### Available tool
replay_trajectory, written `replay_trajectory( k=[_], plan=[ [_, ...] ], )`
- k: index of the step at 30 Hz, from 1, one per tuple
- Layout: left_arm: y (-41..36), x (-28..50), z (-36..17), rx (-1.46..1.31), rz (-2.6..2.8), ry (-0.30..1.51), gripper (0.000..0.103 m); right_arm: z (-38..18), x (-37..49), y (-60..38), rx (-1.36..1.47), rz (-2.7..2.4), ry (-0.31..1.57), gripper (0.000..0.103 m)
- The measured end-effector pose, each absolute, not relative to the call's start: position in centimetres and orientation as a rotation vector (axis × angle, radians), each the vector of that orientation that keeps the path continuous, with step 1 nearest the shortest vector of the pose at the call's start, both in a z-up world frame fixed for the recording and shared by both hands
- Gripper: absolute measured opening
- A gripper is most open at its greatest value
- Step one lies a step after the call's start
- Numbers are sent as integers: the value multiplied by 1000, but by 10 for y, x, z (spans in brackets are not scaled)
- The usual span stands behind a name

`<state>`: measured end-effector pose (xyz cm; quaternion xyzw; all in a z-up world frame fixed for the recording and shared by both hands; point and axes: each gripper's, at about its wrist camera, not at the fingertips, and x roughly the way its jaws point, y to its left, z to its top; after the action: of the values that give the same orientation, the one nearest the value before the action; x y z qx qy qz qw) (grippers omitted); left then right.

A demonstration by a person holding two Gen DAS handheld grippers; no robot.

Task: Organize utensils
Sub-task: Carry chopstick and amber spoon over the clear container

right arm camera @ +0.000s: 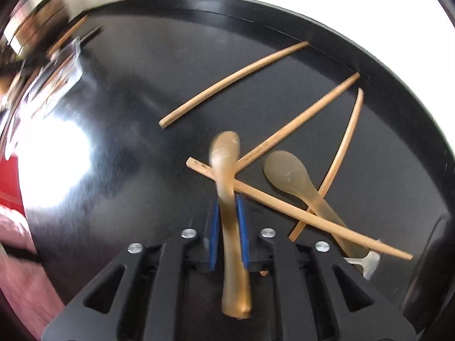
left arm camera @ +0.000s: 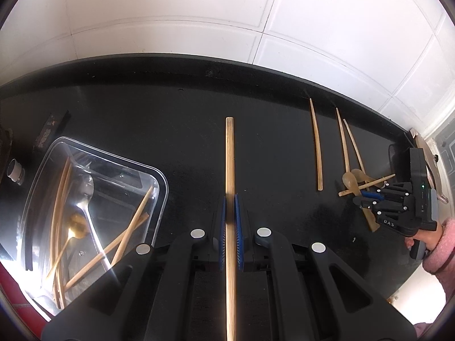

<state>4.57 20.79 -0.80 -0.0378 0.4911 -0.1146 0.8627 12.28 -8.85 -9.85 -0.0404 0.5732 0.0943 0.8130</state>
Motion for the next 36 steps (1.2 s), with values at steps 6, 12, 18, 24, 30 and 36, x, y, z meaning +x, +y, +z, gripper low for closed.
replay_trajectory(
  k=[6,12,18,24,30,36],
  plan=[
    [207,47,2,-53,-264,1004,5,-63,120,-88,260,127,1154,10],
    [216,53,14,-12,-286,989,5,-6,117,-42,472,209,1011,10],
    [244,52,31,7,-303,959,5,23,113,16,551,256,956,10],
    [283,45,40,46,-312,955,5,27,113,78,626,225,959,10],
    [336,34,39,97,-279,957,5,10,100,147,664,190,1002,10],
    [376,23,30,136,-245,959,5,15,95,198,630,177,993,9]
  ],
)
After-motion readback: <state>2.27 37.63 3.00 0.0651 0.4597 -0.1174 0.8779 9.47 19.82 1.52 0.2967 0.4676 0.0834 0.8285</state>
